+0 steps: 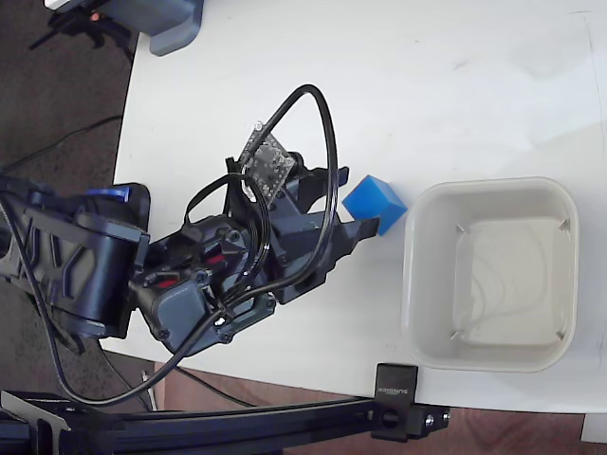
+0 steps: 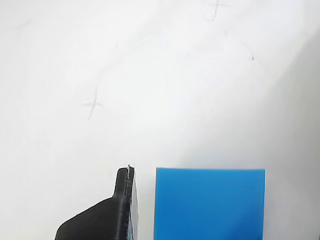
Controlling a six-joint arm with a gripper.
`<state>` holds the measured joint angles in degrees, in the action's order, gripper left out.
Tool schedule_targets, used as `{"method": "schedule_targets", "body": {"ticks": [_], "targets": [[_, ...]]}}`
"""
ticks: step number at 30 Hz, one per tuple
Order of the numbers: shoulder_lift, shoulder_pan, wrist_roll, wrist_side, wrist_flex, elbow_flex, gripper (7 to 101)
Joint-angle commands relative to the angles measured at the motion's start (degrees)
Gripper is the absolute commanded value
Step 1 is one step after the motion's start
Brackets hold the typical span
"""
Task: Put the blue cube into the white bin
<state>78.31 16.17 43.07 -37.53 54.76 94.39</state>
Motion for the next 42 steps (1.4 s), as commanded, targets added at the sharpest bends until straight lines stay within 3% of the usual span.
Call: {"method": "schedule_targets", "body": {"ticks": [1, 24, 42], "targets": [[1.5, -0.4, -0.3, 0.1, -2.3, -0.8, 100.3], [4.0, -1.1, -3.5, 0.4, -9.8, 6.5, 100.3], [1.5, -0.3, -4.9, 0.9, -11.8, 5.3, 91.7]]}}
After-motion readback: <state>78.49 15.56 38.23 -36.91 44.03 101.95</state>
